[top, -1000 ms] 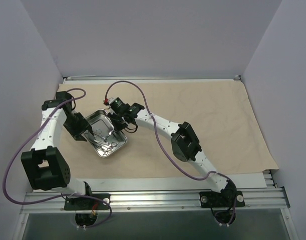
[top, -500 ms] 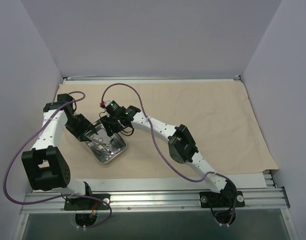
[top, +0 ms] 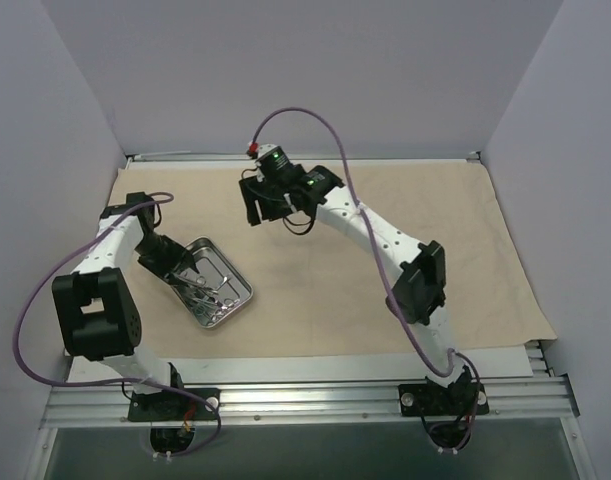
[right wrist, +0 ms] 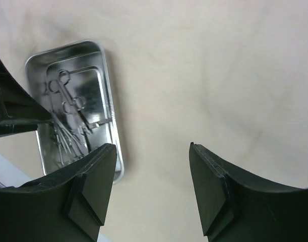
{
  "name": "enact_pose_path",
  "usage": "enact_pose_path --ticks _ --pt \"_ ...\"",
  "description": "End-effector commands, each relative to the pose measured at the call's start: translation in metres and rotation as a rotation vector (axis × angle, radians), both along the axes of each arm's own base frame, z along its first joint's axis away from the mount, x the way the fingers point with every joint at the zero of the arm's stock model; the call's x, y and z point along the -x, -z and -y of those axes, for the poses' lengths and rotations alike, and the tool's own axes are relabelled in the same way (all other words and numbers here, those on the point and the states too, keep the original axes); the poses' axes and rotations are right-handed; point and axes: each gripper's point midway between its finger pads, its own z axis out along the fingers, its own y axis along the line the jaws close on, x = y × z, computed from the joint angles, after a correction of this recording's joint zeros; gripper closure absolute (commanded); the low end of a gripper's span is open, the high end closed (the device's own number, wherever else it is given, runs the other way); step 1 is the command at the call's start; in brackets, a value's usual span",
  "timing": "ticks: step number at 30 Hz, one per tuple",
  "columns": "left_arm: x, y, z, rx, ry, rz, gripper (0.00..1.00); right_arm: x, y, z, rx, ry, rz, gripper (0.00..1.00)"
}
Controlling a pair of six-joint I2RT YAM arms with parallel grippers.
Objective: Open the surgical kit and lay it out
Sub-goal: Place the container in the surgical kit, then pick up the medical item from the container.
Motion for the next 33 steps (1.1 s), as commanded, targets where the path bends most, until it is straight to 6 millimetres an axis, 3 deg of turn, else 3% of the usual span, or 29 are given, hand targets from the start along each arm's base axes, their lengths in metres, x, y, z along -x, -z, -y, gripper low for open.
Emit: enact_pose_path --ticks 1,2,4,5,7,9,16,28,33 --pt "-0.011 0.008 -0.002 -0.033 -0.083 -0.001 0.48 0.004 -0.055 0.067 0.031 0.089 0.072 0.40" --pt "-0.015 0.011 -0.002 -0.050 -0.095 -0.009 0.48 0.004 -0.043 0.081 0.079 0.108 0.068 0.40" --pt "-0.018 0.018 -0.001 -0.060 -0.099 -0.035 0.48 0.010 -0.054 0.094 0.065 0.118 0.091 0.40" --pt "-0.022 0.018 0.000 -0.073 -0.097 -0.032 0.47 0.016 -0.039 0.099 0.084 0.110 0.061 0.40" --pt "-0.026 0.025 0.001 -0.084 -0.114 -0.050 0.47 0.016 -0.043 0.108 0.051 0.113 0.063 0.40" --pt "-0.028 0.031 0.002 -0.097 -0.130 -0.059 0.48 0.016 -0.032 0.118 0.044 0.119 0.038 0.40" --pt "-0.029 0.059 0.001 -0.115 -0.155 -0.088 0.50 0.005 -0.031 0.154 0.018 0.149 0.023 0.41" --pt "-0.029 0.085 0.003 -0.127 -0.156 -0.153 0.53 0.002 -0.019 0.177 0.024 0.167 -0.018 0.42" --pt "-0.028 0.087 0.002 -0.132 -0.145 -0.146 0.73 0.001 -0.018 0.177 0.021 0.171 -0.021 0.43"
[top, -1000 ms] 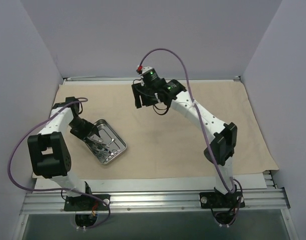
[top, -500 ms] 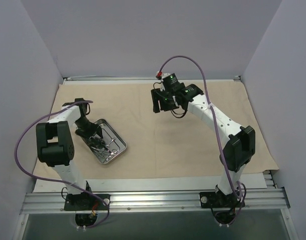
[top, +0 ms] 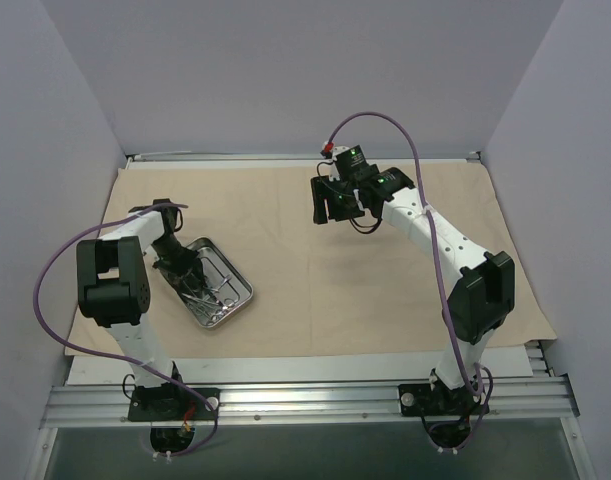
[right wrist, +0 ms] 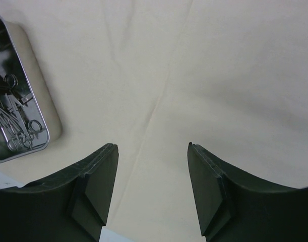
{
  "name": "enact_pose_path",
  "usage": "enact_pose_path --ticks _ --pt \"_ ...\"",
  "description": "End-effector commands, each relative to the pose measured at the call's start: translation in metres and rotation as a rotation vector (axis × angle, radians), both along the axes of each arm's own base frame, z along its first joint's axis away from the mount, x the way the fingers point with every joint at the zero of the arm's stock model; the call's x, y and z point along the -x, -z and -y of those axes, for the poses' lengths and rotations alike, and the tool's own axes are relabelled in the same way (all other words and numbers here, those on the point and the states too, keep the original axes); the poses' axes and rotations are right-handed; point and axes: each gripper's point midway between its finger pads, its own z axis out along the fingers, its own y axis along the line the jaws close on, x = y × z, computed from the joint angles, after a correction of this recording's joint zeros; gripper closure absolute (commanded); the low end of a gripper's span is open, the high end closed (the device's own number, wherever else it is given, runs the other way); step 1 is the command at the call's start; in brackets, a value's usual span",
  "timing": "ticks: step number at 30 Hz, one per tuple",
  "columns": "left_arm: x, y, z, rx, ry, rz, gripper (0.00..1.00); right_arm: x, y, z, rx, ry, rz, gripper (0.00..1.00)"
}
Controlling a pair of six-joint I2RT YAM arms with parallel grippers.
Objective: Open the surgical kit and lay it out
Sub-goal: Pick up the medical item from the container.
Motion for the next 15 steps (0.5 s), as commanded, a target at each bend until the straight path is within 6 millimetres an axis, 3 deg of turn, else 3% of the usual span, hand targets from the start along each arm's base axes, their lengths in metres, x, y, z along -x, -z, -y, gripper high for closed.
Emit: enact_pose_path --ticks 1,5,9,15 --pt "-0.008 0.012 -0.004 -0.037 0.006 0.020 0.75 0.003 -0.024 0.003 -0.032 -0.011 0.049 0.43" --pt "-0.010 0.008 -0.005 -0.039 0.021 0.034 0.83 0.002 -0.022 0.002 -0.036 -0.007 0.046 0.43" --pt "-0.012 -0.007 -0.004 -0.047 0.062 0.057 0.97 0.000 -0.026 0.002 -0.037 -0.006 0.054 0.44" --pt "-0.018 -0.050 -0.004 -0.093 0.149 0.156 0.98 -0.005 -0.027 -0.001 -0.038 -0.008 0.064 0.44"
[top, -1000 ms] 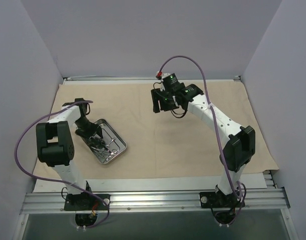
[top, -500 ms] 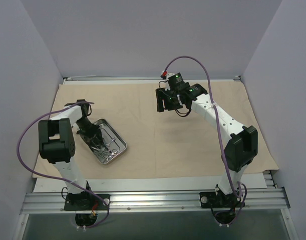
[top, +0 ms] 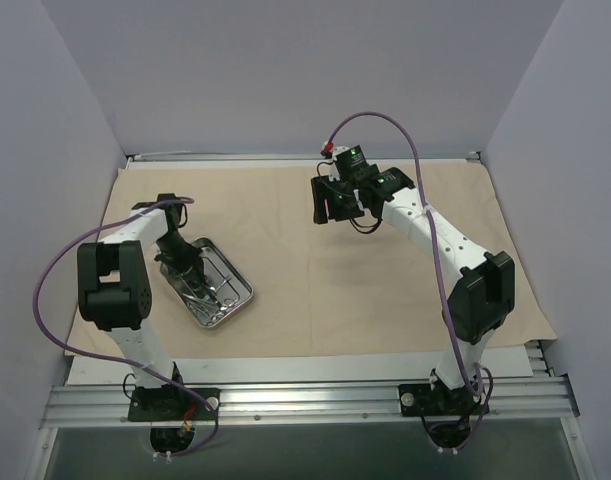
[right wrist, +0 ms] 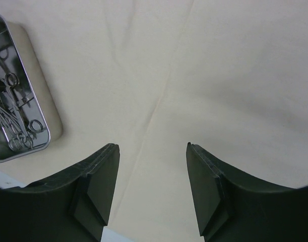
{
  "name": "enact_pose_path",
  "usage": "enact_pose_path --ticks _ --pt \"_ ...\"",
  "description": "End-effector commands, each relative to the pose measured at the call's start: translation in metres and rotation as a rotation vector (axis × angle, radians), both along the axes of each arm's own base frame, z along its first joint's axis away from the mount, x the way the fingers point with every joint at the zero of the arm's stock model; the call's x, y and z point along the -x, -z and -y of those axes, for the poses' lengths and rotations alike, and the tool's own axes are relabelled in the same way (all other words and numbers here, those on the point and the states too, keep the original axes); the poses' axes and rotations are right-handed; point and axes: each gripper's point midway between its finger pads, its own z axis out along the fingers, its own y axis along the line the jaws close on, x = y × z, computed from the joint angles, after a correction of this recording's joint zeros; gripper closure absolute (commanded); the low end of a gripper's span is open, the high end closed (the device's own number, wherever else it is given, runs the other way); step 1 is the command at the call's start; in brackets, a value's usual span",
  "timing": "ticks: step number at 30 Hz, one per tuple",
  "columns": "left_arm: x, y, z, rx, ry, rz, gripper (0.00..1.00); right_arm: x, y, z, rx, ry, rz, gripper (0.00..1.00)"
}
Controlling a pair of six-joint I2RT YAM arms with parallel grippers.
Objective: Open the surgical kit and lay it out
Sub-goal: Pick up the medical item from the container, then place the medical item in the surgical kit.
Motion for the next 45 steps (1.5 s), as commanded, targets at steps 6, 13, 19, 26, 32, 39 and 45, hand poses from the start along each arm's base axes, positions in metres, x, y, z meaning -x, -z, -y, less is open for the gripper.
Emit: enact_pose_path --ticks 6,13,19,26,32,39,45 --pt "-0.007 -0.041 0.008 -0.035 0.121 0.126 0.98 -0.010 -0.027 -0.008 -0.052 -0.009 0.066 0.45" --pt "-0.013 -0.052 0.012 -0.043 0.183 0.150 0.98 -0.006 -0.020 -0.014 -0.073 -0.020 0.042 0.45" --pt "-0.022 -0.080 0.058 0.065 0.412 0.294 0.98 0.011 -0.008 -0.062 -0.265 -0.257 -0.081 0.37" --pt "-0.023 -0.133 0.103 0.125 0.653 0.518 0.98 0.039 -0.021 -0.108 -0.493 -0.449 -0.166 0.37" --pt "-0.028 -0.154 0.135 0.206 0.721 0.618 0.98 0.041 -0.019 -0.123 -0.530 -0.454 -0.219 0.43" --pt "-0.030 -0.156 0.166 0.258 0.771 0.635 0.98 0.039 -0.011 -0.153 -0.533 -0.424 -0.235 0.47" --pt "-0.031 -0.160 0.181 0.265 0.808 0.638 0.98 0.038 -0.003 -0.164 -0.535 -0.397 -0.230 0.49"
